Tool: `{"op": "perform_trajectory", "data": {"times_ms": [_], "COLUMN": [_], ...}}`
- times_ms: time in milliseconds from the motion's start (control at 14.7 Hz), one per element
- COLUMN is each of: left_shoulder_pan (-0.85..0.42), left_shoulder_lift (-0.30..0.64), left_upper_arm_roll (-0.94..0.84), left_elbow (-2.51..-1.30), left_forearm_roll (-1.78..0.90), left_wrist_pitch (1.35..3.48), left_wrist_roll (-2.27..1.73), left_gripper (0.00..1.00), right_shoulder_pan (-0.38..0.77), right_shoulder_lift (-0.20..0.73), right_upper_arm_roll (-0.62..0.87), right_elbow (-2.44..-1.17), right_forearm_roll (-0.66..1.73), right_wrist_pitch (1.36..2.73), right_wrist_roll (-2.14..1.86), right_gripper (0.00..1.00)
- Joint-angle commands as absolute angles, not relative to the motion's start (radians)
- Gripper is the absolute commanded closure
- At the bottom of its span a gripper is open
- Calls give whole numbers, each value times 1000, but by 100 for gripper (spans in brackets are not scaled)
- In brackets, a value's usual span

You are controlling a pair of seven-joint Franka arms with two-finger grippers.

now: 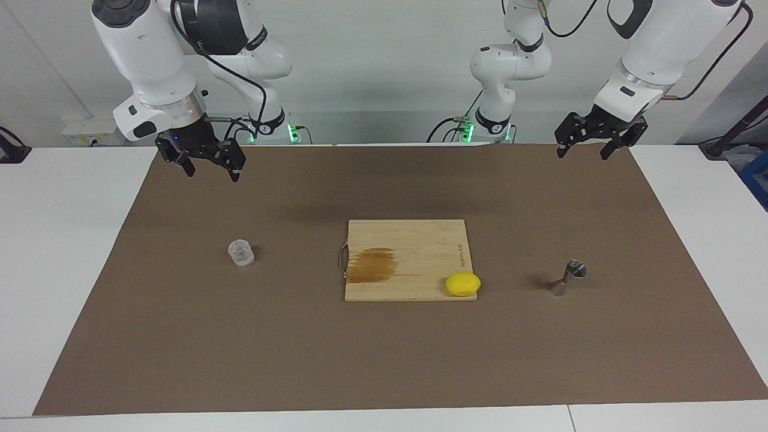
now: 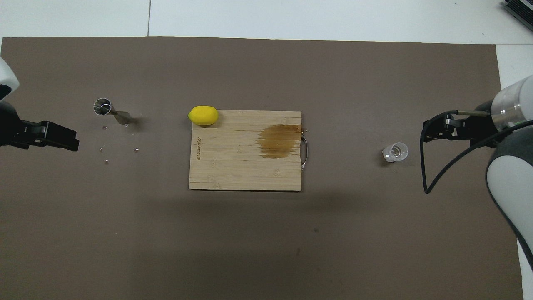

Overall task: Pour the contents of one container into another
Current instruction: 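Open the left gripper and move it toward the small metal cup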

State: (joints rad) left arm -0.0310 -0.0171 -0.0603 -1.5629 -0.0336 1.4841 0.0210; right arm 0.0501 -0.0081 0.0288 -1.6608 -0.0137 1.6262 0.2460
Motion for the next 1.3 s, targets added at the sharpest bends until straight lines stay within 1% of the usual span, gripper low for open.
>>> {"op": "perform_trajectory", "data": {"times_ms": [0, 682, 886, 955, 1091, 1227], "left_shoulder_pan": [-43, -49, -38, -32, -31, -19], "left_shoulder_lift": [-23, -23, -6, 12, 84, 168], "left_upper_arm_roll": [-52, -54, -51, -51, -41, -37], "left_elbow": [-1555, -1565, -1568, -1559, -1530, -1470], "left_forearm_roll": [-31, -34, -35, -41, -80, -104], "left_wrist_pitch": [1470, 1508, 1519, 1502, 1445, 1408], "left_wrist_roll": [29, 21, 12, 8, -64, -142], "left_gripper": [0, 0, 0, 0, 0, 0], "right_shoulder_pan": [43, 43, 43, 43, 43, 43], "right_shoulder_lift": [-21, -21, -21, -21, -21, -21], "right_upper_arm_roll": [31, 31, 31, 31, 31, 31], "right_elbow": [-1671, -1671, -1671, -1671, -1671, -1671], "right_forearm_roll": [-12, -12, -12, -12, -12, -12], "right_wrist_pitch": [1628, 1628, 1628, 1628, 1628, 1628], "right_wrist_roll": [245, 245, 245, 245, 245, 245], "right_gripper": [0, 0, 0, 0, 0, 0]}}
